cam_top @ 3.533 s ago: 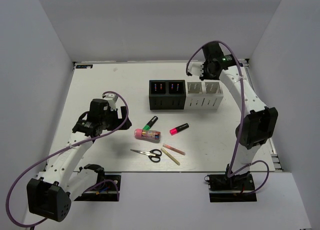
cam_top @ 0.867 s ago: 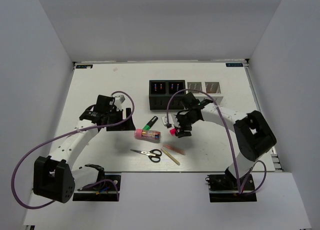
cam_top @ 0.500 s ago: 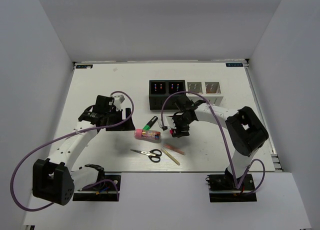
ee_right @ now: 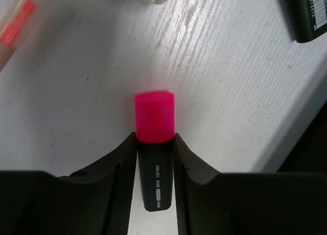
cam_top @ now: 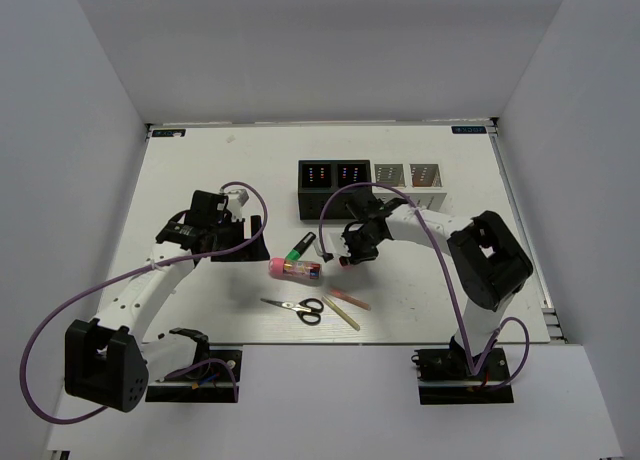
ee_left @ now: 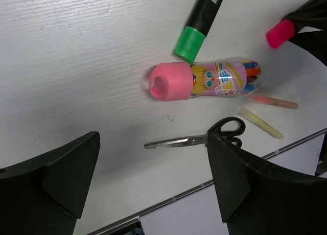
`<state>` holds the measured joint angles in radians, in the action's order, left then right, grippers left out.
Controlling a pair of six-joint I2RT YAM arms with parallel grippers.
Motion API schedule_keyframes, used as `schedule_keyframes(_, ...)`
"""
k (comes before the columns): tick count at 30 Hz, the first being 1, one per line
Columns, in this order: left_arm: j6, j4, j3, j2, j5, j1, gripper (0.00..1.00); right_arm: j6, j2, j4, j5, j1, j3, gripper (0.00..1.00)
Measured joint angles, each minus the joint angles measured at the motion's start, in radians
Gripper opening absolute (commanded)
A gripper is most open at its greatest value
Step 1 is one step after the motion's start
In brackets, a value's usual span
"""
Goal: Sort the stationery into containers
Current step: Grab a piece of stationery with the right arm, then place the stationery into the container
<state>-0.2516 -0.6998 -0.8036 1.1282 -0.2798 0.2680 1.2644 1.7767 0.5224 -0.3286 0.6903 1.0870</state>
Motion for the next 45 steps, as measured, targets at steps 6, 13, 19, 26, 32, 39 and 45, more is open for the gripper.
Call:
schedule_keyframes(6, 0.0, 0.0, 0.0, -0.001, 0.003, 0.0, 0.97, -0.016, 0.002, 0.002, 0.001, 0.0, 0.003, 0.13)
schedule_keyframes(13, 0.0, 0.0, 0.0, -0.006, 0.008, 0.0, 0.97, -0.23, -0.039, 0.053, -0.071, -0.005, 0.019, 0.12)
schedule_keyframes(19, 0.0, -0.001, 0.0, -0.008, 0.01, 0.0, 0.97, -0.486, -0.245, -0.002, -0.048, -0.008, 0.044, 0.0)
schedule_keyframes(26, 0.0, -0.001, 0.0, -0.008, 0.011, 0.0, 0.97, -0.704, -0.38, -0.182, 0.241, -0.055, 0.047, 0.0)
schedule_keyframes(32, 0.0, -0.001, 0.0, -0.008, 0.01, 0.0, 0.97, -0.83, -0.381, -0.344, 0.55, -0.153, 0.042, 0.0)
schedule_keyframes(39, 0.0, -0.001, 0.0, -0.008, 0.01, 0.0, 0.97, -0.958, -0.38, -0.475, 0.689, -0.278, 0.042, 0.0)
schedule_keyframes(45, 0.0, -0.001, 0.0, -0.008, 0.01, 0.0, 0.97, -1.059, -0.349, -0.629, 0.672, -0.36, 0.008, 0.0)
